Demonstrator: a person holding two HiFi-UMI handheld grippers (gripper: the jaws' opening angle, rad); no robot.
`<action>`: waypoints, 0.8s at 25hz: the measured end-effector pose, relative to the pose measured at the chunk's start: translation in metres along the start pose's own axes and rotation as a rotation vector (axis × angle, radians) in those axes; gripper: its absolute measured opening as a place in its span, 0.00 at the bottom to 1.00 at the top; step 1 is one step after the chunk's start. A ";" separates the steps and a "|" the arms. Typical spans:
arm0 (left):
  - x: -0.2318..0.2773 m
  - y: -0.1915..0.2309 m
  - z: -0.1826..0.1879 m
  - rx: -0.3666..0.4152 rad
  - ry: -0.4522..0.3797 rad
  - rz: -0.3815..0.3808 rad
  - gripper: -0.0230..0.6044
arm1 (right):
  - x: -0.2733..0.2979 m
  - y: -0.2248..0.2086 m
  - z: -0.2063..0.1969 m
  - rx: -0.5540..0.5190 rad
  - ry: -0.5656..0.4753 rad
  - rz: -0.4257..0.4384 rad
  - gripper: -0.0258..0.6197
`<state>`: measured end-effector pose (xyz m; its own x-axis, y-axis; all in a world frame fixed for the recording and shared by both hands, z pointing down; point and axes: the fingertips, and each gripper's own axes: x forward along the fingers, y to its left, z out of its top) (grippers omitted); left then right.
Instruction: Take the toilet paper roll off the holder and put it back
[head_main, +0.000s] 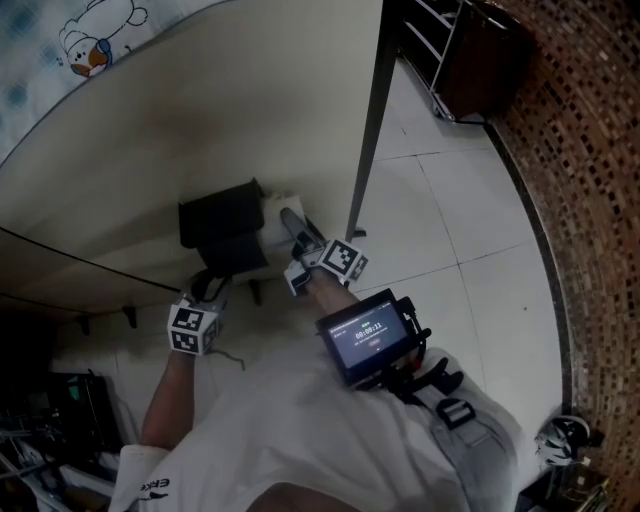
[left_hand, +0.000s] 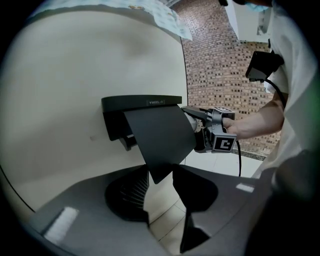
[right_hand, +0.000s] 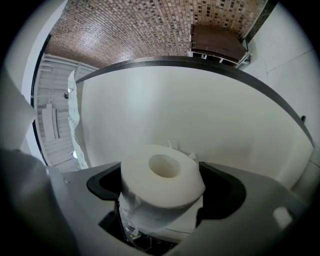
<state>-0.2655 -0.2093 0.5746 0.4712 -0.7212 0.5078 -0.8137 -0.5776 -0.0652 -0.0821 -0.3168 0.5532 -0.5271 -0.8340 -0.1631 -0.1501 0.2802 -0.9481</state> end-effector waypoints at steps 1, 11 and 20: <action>-0.001 -0.001 0.000 0.001 0.002 -0.001 0.28 | 0.001 0.001 -0.002 0.000 0.006 0.003 0.76; -0.004 -0.012 0.001 -0.001 -0.005 -0.003 0.28 | 0.009 0.011 -0.032 -0.033 0.114 0.046 0.76; -0.005 -0.010 0.003 0.010 0.002 -0.010 0.28 | 0.029 0.014 -0.068 -0.064 0.327 0.105 0.76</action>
<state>-0.2586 -0.2010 0.5703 0.4782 -0.7147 0.5104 -0.8057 -0.5883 -0.0689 -0.1561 -0.3044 0.5538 -0.7812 -0.6052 -0.1529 -0.1275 0.3944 -0.9100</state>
